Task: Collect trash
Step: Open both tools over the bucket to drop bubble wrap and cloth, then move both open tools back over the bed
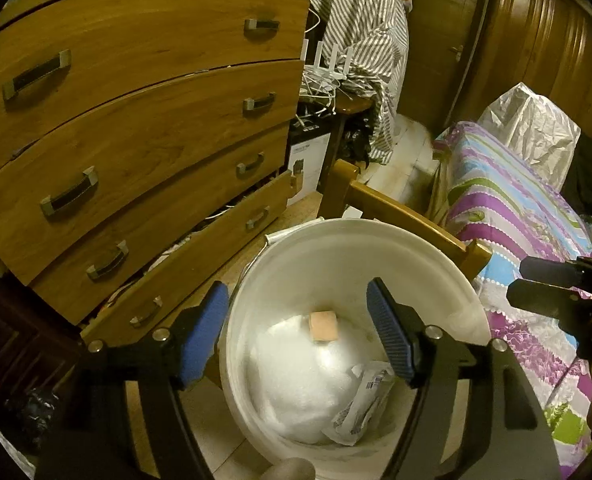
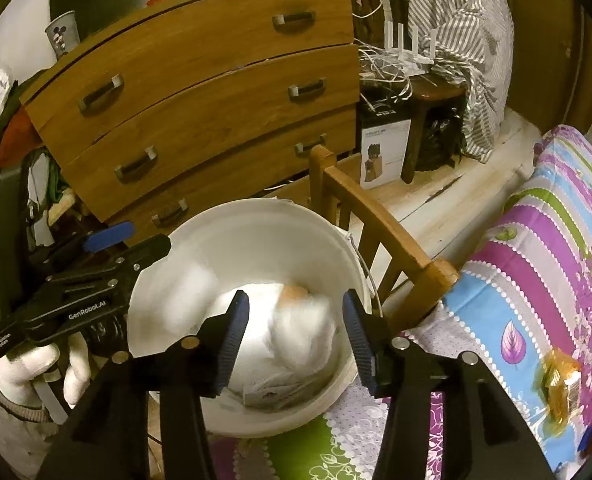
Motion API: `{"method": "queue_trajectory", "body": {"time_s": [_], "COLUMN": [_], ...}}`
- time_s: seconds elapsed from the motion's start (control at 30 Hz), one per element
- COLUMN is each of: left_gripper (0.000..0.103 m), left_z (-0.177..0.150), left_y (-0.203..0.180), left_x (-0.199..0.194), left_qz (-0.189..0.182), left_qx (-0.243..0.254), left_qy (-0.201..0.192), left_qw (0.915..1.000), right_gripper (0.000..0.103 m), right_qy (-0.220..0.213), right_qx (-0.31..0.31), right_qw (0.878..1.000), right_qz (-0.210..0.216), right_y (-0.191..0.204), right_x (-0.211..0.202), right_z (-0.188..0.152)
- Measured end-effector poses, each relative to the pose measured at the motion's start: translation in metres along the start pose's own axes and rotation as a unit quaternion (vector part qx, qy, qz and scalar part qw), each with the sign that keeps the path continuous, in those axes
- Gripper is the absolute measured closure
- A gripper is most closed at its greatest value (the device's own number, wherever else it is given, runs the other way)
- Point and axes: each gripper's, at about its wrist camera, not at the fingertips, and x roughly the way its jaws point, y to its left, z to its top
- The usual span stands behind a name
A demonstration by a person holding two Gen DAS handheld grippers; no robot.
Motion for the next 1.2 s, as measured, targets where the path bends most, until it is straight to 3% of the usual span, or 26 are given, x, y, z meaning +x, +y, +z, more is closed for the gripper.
{"method": "queue_trajectory", "body": {"time_s": [0.33,0.47,0.53,0.7,0.9,1.03,1.2], "left_gripper": [0.034,0.034,0.034,0.034,0.034,0.034,0.034], "left_z": [-0.003,-0.011,-0.018,-0.041,-0.071,-0.101,-0.143], "left_y": [-0.003,-0.012,-0.020,-0.063,-0.128,-0.181,-0.255], "left_x": [-0.010,-0.025,-0.033,-0.049,-0.050,-0.052,-0.058], "left_qz": [-0.005,-0.010,-0.014,-0.045,-0.103,-0.144,-0.210], "left_qx": [0.004,0.009,0.016,0.056,0.096,0.141,0.199], "left_qy": [-0.008,-0.019,-0.027,-0.033,-0.011,0.007,0.037], "left_qw": [0.9999,0.9997,0.9994,0.9969,0.9900,0.9794,0.9566], "right_gripper": [0.052,0.052,0.045,0.035,0.032,0.032,0.032], "right_qy": [-0.018,-0.055,-0.081,-0.142,-0.172,-0.173,-0.165], "right_qx": [0.012,0.007,0.003,0.007,0.049,0.092,0.152], "right_qw": [1.000,0.998,0.996,0.987,0.976,0.970,0.957], "right_qz": [0.002,-0.010,-0.023,-0.079,-0.121,-0.146,-0.184], "right_y": [-0.006,-0.004,-0.003,-0.013,-0.044,-0.074,-0.116], "right_x": [-0.018,-0.047,-0.067,-0.121,-0.175,-0.202,-0.236], "right_z": [-0.015,-0.036,-0.053,-0.119,-0.213,-0.281,-0.362]}}
